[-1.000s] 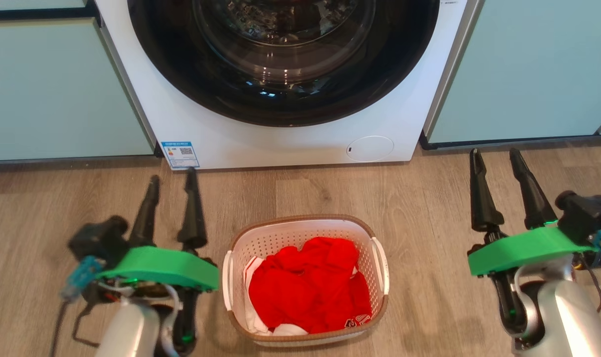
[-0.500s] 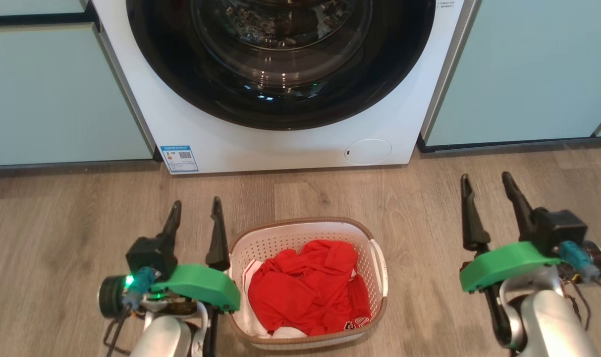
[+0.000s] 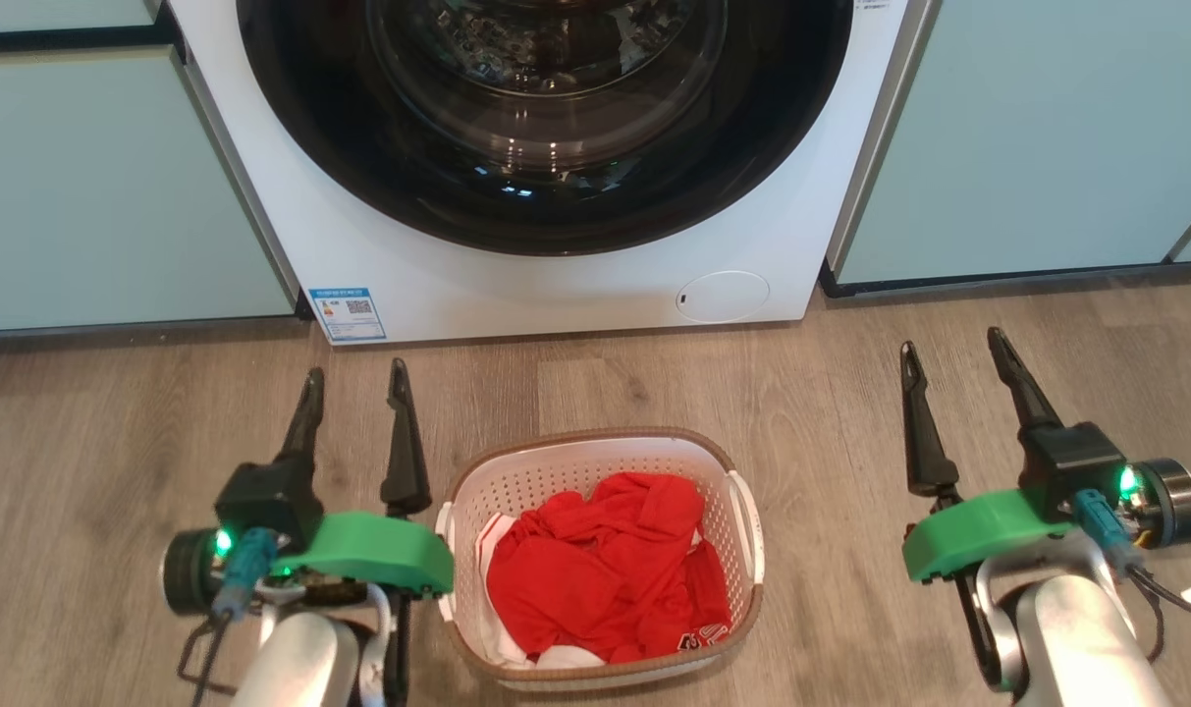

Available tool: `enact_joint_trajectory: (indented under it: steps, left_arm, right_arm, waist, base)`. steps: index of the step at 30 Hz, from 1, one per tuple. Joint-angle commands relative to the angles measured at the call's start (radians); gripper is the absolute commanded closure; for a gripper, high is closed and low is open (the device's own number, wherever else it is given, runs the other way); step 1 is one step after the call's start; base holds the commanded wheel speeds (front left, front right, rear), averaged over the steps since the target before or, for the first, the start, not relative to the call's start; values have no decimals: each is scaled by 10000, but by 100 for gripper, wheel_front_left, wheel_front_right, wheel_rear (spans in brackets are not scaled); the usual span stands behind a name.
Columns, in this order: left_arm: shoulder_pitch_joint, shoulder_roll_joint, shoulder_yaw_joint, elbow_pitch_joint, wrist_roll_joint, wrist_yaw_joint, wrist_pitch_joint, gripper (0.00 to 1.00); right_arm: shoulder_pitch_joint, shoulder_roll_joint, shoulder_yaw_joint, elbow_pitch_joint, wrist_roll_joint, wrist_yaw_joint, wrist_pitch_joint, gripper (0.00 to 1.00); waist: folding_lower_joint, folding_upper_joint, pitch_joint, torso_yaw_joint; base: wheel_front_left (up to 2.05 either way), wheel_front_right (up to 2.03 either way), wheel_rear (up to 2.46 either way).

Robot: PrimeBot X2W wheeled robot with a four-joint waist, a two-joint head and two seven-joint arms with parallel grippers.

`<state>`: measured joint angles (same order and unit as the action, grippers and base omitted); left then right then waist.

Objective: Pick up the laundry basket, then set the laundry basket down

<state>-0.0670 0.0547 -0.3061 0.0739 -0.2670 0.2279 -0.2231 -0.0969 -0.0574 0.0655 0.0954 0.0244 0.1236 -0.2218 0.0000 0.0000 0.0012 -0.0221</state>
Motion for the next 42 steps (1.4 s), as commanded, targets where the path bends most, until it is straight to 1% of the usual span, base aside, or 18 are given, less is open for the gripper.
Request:
enact_joint_trajectory:
  steps: [1, 3, 4, 6, 8, 15, 19, 27, 35, 42]
  left_arm:
    - [-464, -26, 469, -401, 105, -235, -175, 0]
    - [-365, -39, 572, -299, -81, -467, -233, 0]
    - [-365, -39, 572, -299, -81, -467, -233, 0]
    - [-316, -41, 599, -179, -320, -615, -291, 0]
    - [-286, -42, 585, -45, -329, -713, -350, 0]
    - [-231, -43, 613, 706, -672, -874, -387, 0]
    - [-193, -44, 521, 1007, -693, -1094, -387, 0]
    - [-215, -44, 536, 1211, -544, -988, -387, 0]
    - [-217, -45, 504, 1223, -488, -1000, -387, 0]
    - [-234, -45, 529, 1137, -253, -826, -387, 0]
  right_arm:
    - [-400, 56, 211, -322, -335, 67, -189, 0]
    - [-378, 61, 248, -198, -409, 68, -246, 0]
    - [-378, 61, 248, -198, -409, 68, -246, 0]
    - [-342, 64, 302, -32, -474, 69, -305, 0]
    - [-315, 66, 330, 135, -469, 70, -364, 0]
    - [-288, 69, 238, 751, 188, 71, -400, 0]
    - [-300, 70, 278, 986, 380, 71, -400, 0]
    - [-396, 71, 237, 1031, 314, 71, -400, 0]
    - [-391, 71, 243, 1023, 236, 71, -400, 0]
    - [-388, 71, 250, 995, 225, 71, -400, 0]
  waist:
    - [0, 0, -4, -7]
    - [0, 0, -16, -16]
    - [0, 0, -16, -16]
    - [0, 0, -30, -20]
    - [0, 0, -45, -22]
    - [0, 0, -84, -29]
    - [0, 0, -104, -45]
    - [0, 0, -114, -65]
    - [0, 0, -124, -57]
    - [0, 0, -121, -56]
  base:
    - [0, 0, 0]
    - [0, 0, 0]
    - [0, 0, 0]
    - [0, 0, 0]
    - [0, 0, 0]
    - [0, 0, 0]
    - [0, 0, 0]
    - [0, 0, 0]
    - [0, 0, 0]
    - [0, 0, 0]
